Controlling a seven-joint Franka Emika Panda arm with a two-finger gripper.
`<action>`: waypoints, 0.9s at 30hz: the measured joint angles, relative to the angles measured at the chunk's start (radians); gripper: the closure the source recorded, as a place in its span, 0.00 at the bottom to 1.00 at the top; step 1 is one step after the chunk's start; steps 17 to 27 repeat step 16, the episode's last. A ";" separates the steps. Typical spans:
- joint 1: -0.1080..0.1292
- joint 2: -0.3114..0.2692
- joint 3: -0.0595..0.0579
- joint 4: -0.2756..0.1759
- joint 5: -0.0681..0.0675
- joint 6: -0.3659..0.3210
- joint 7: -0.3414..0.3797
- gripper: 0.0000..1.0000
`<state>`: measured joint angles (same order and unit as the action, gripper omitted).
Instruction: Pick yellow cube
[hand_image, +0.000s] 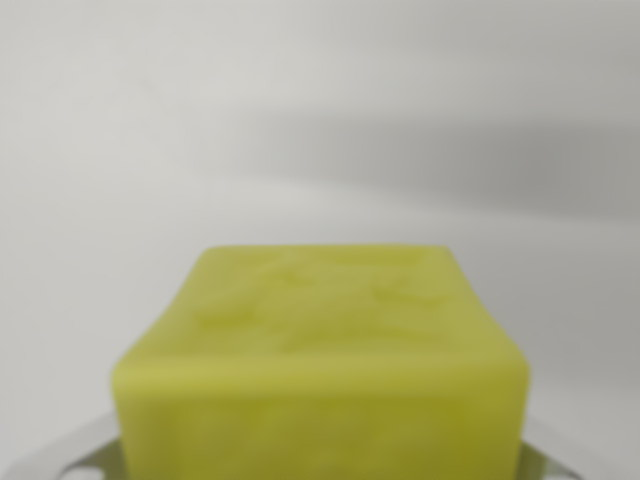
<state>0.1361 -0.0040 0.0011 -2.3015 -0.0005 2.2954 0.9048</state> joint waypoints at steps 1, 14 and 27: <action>0.000 -0.003 0.000 0.002 0.000 -0.004 0.000 1.00; 0.000 -0.023 0.000 0.016 0.000 -0.038 0.000 1.00; 0.000 -0.023 0.000 0.016 0.000 -0.038 0.000 1.00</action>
